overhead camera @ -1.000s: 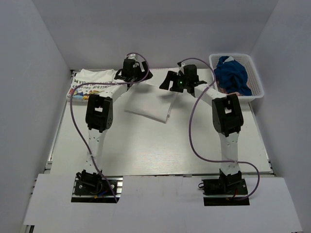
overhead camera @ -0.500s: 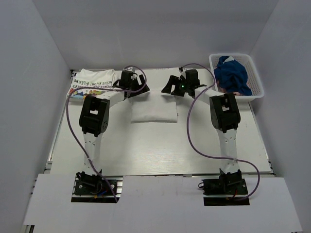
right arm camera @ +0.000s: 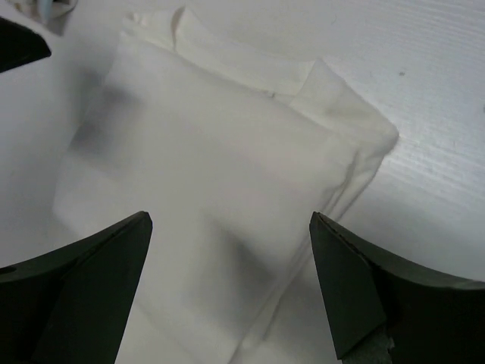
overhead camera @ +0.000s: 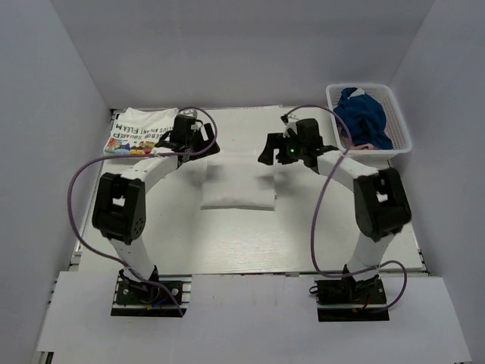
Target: Fold and stack the t-shirts
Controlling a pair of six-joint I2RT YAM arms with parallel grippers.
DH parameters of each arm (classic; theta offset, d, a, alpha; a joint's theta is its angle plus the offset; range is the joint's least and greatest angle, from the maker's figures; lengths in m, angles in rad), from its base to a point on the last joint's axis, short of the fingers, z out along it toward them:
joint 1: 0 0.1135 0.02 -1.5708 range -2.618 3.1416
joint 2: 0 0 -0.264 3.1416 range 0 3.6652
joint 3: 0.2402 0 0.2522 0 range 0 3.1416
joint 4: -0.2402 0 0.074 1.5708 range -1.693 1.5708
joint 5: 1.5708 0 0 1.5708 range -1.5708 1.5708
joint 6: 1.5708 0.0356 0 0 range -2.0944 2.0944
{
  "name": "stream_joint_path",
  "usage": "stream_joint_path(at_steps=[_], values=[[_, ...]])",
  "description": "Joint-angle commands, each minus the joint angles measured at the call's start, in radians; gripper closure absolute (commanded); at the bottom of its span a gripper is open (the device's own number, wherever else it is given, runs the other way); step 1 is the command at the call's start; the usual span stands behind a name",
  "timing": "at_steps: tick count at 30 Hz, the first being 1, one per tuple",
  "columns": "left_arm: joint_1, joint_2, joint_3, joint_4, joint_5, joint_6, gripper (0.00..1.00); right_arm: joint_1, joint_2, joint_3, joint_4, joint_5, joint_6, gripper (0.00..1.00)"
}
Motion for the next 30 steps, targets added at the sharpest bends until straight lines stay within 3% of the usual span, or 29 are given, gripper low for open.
stream_joint_path(at_steps=[1, 6, 15, 22, 23, 26, 29, 30], values=[[0.001, -0.16, -0.093, -0.03, -0.011, 0.016, 0.0, 0.004, -0.234, -0.15, 0.065, 0.028, -0.01, 0.1], [0.001, -0.201, -0.207, -0.096, 0.007, 0.062, 0.0, 0.004, -0.452, -0.403, 0.118, 0.034, 0.055, 0.1], [0.001, -0.019, -0.142, -0.134, 0.057, 0.112, 0.0, 0.002, -0.645, -0.49, 0.037, 0.05, 0.053, 0.1], [0.001, 0.11, -0.103, -0.111, 0.225, 0.164, 0.14, -0.001, -0.73, -0.571, 0.021, 0.18, 0.056, 0.1], [-0.01, 0.119, -0.103, -0.111, 0.242, 0.164, 0.24, -0.005, -0.747, -0.594, 0.02, 0.209, 0.056, 0.1], [-0.022, 0.141, -0.124, -0.091, 0.27, 0.164, 0.39, -0.002, -0.779, -0.611, 0.009, 0.247, 0.052, 0.1], [-0.033, 0.152, -0.124, -0.112, 0.215, 0.151, 0.71, -0.004, -0.8, -0.614, -0.007, 0.274, 0.05, 0.1], [-0.033, 0.162, -0.124, -0.113, 0.201, 0.151, 0.89, -0.004, -0.805, -0.617, -0.01, 0.295, 0.05, 0.1]])
